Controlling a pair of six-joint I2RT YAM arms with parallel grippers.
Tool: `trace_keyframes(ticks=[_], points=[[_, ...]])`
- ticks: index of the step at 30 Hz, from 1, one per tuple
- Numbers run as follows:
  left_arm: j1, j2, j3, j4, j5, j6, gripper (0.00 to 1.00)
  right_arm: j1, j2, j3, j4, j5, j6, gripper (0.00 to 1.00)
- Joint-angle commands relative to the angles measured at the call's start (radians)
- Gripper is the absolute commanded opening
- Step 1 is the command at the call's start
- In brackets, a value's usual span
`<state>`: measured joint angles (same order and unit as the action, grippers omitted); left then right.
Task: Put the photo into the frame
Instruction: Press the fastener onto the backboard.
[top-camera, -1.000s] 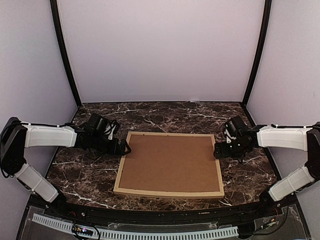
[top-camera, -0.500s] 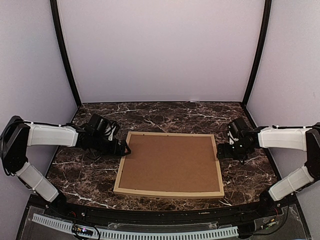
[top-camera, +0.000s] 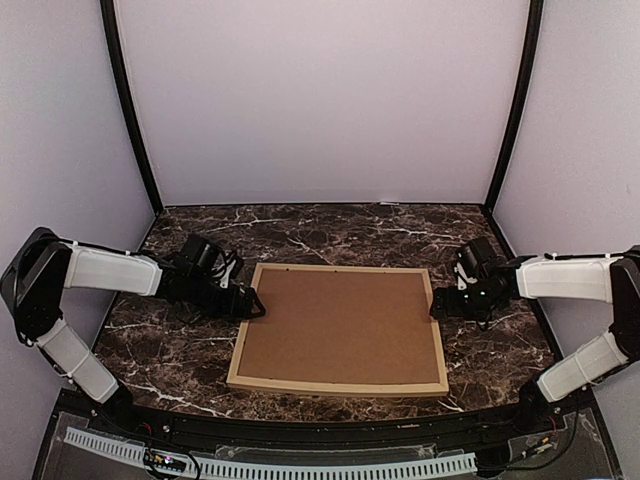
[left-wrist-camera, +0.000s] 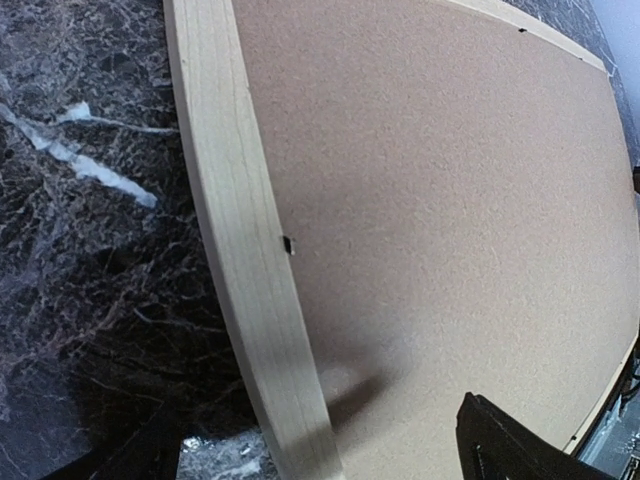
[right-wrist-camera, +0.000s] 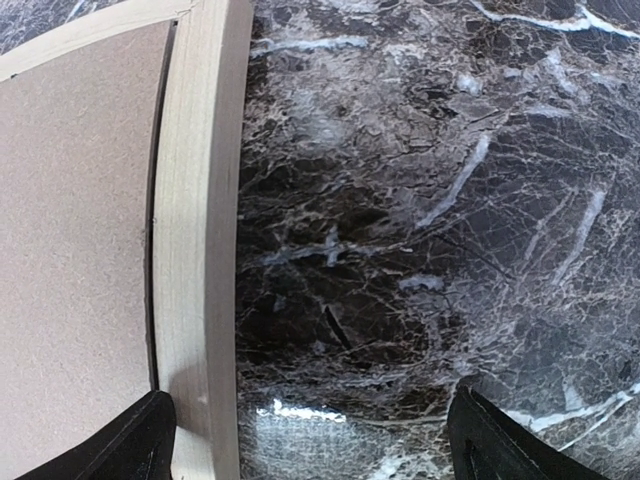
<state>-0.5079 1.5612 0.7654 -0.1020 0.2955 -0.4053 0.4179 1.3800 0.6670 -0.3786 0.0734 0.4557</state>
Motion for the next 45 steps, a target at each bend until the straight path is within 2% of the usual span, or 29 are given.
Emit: trace_keyframes(ticks=[1, 10, 21, 45], points=[[0.005, 0.008, -0.032, 0.06, 0.072, -0.017, 0.99, 0.004, -0.004, -0.028, 0.013, -0.043, 0.011, 0.96], [-0.013, 0.04, -0.045, 0.099, 0.115, -0.023, 0.99, 0.012, -0.012, -0.055, 0.059, -0.115, 0.017, 0.96], [-0.094, 0.111, -0.038, 0.18, 0.137, -0.061, 0.98, 0.013, 0.0, -0.094, 0.139, -0.201, 0.021, 0.94], [-0.226, 0.207, -0.011, 0.253, 0.101, -0.157, 0.97, 0.087, 0.075, -0.135, 0.311, -0.331, 0.066, 0.89]])
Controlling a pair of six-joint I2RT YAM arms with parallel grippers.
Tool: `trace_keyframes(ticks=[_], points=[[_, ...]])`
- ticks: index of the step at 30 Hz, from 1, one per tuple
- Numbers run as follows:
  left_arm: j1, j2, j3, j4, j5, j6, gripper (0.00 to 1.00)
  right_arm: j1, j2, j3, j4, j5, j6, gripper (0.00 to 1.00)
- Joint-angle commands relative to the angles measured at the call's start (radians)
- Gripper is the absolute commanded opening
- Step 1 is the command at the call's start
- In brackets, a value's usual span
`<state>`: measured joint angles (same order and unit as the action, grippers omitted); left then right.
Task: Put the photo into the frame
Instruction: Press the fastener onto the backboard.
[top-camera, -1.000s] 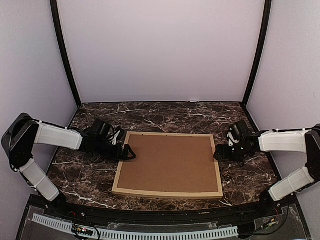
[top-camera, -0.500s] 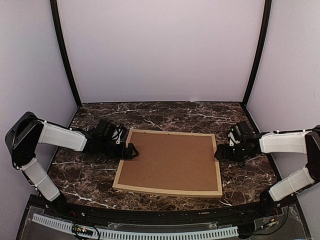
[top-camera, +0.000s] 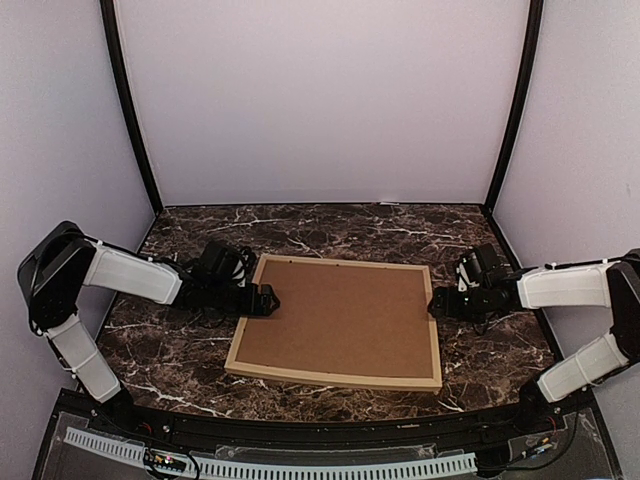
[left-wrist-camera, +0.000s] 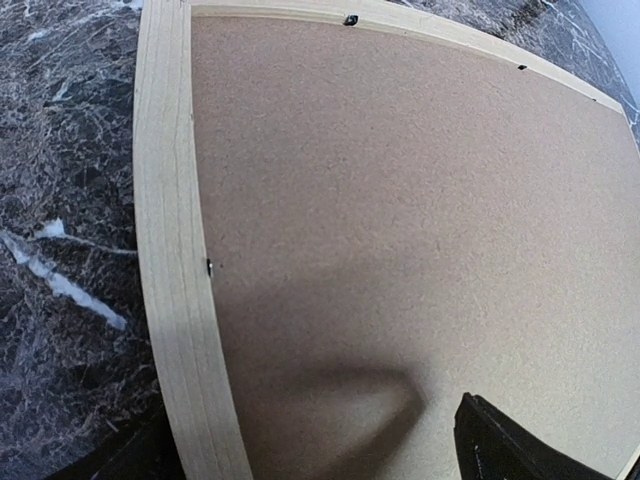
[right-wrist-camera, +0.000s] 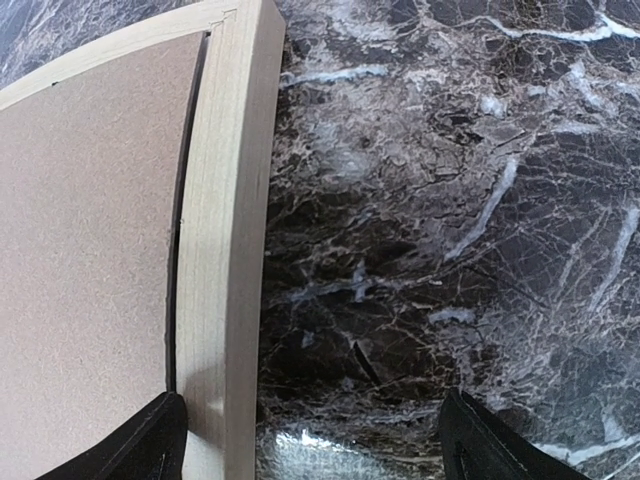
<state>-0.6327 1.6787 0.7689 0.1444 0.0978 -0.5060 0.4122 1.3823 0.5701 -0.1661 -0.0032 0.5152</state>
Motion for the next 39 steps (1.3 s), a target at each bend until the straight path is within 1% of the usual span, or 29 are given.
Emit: trace_keyframes(ticks=[1, 5, 21, 26, 39], points=[[-0.106, 0.092, -0.014, 0.009, 0.298, -0.059, 0.97, 0.096, 0.077, -0.037, 0.101, -0.254, 0.009, 0.89], [-0.12, 0.1, -0.011, 0.02, 0.296, -0.067, 0.97, 0.113, 0.089, -0.035, 0.11, -0.255, 0.016, 0.89], [-0.161, 0.129, 0.006, 0.027, 0.284, -0.072, 0.97, 0.211, 0.153, 0.005, 0.094, -0.179, 0.017, 0.88], [-0.169, 0.138, 0.009, 0.027, 0.28, -0.074, 0.97, 0.259, 0.177, 0.03, 0.096, -0.16, 0.02, 0.88], [-0.191, 0.157, 0.02, 0.027, 0.266, -0.077, 0.97, 0.333, 0.206, 0.073, 0.106, -0.153, 0.075, 0.88]])
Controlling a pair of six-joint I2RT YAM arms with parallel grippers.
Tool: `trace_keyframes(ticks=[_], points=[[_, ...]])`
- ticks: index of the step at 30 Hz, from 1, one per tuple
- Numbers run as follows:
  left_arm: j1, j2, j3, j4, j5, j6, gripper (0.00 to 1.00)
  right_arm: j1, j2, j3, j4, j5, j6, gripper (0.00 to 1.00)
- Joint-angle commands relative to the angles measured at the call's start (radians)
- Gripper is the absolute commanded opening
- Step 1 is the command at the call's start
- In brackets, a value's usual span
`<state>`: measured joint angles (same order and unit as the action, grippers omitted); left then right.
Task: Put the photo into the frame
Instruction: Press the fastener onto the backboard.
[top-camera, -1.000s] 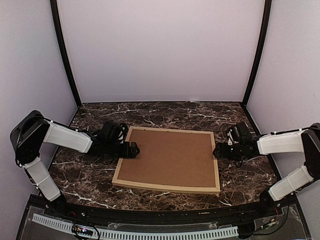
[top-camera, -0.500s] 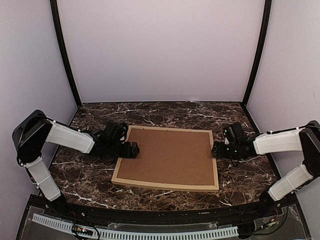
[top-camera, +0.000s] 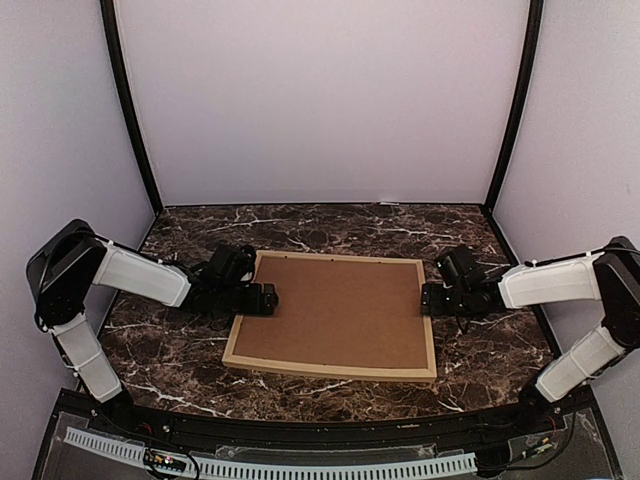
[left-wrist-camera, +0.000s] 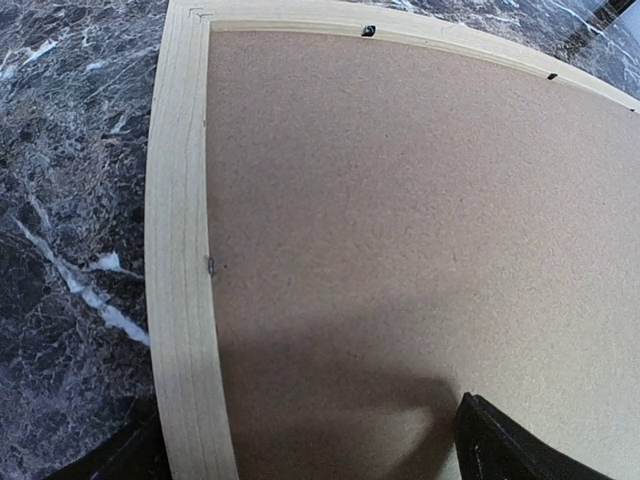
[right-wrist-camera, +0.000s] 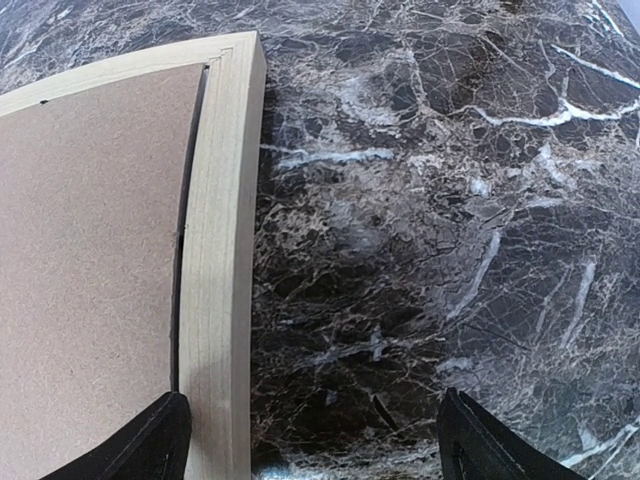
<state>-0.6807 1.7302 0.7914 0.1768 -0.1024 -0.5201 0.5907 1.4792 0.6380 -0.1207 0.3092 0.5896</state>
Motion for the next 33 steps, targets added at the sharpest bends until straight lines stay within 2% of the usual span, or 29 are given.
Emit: trace_keyframes(ticks=[1, 33], points=[[-0.144, 0.107, -0.001, -0.005, 0.466, -0.064, 0.97, 0.16, 0.111, 0.008, 0.061, -0.464, 0.004, 0.88], [-0.187, 0.154, 0.032, 0.002, 0.463, -0.071, 0.97, 0.314, 0.248, 0.082, 0.142, -0.458, 0.118, 0.88]])
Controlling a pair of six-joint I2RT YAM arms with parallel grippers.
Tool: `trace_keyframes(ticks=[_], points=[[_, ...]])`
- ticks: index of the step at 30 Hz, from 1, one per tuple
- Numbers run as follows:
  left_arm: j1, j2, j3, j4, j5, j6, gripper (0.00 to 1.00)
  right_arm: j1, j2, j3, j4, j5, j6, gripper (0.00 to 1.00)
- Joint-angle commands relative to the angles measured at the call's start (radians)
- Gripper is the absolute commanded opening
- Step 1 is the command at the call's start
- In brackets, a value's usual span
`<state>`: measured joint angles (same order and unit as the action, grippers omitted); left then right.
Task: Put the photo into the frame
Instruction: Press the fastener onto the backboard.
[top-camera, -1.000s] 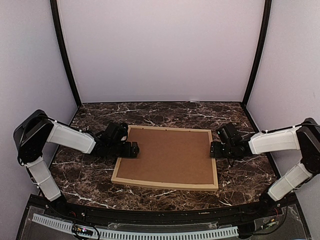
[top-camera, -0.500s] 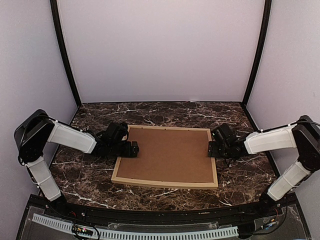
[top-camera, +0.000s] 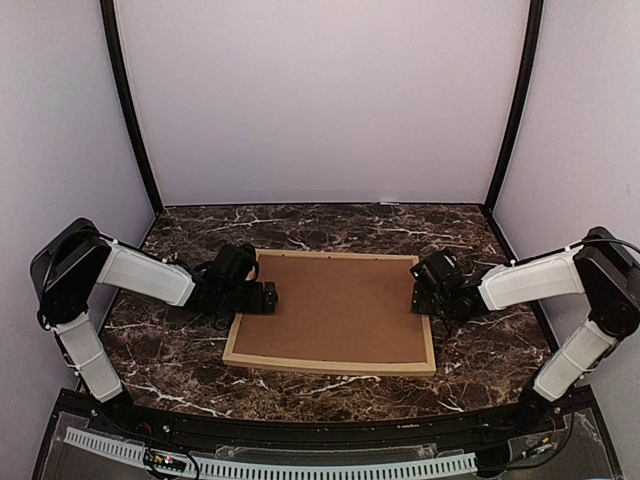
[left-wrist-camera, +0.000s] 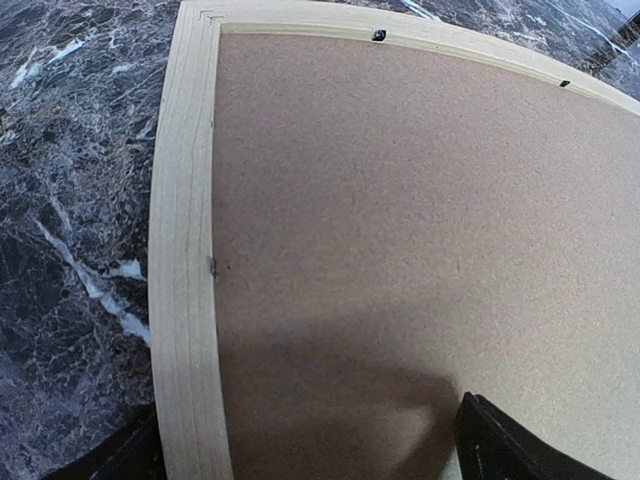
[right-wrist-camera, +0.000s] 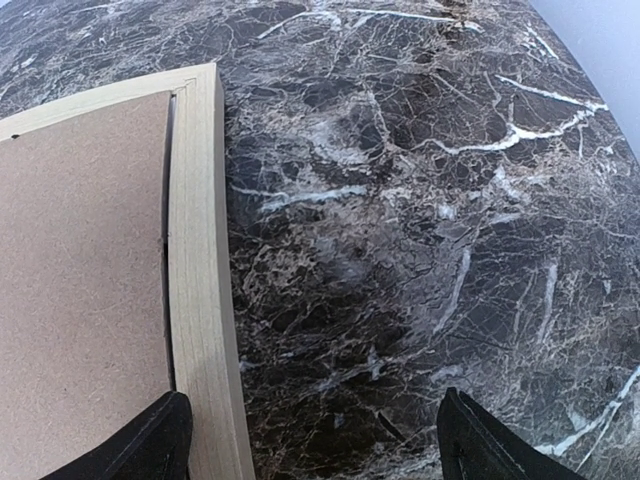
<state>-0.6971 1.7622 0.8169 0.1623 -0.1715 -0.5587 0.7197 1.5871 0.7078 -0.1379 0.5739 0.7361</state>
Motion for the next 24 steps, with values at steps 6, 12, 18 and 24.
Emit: trace_keyframes(ticks=[6, 12, 18, 24], points=[[-0.176, 0.124, 0.012, 0.01, 0.528, -0.033, 0.97, 0.206, 0.151, 0.033, 0.144, -0.708, -0.016, 0.89], [-0.177, 0.121, 0.017, -0.013, 0.512, -0.033, 0.97, 0.199, 0.108, 0.039, 0.079, -0.689, -0.035, 0.9], [-0.176, 0.096, 0.02, -0.064, 0.437, -0.057, 0.97, 0.093, -0.031, 0.012, 0.002, -0.67, -0.087, 0.92], [-0.176, 0.09, 0.042, -0.112, 0.398, -0.068, 0.97, -0.02, -0.107, 0.032, -0.06, -0.688, -0.152, 0.92]])
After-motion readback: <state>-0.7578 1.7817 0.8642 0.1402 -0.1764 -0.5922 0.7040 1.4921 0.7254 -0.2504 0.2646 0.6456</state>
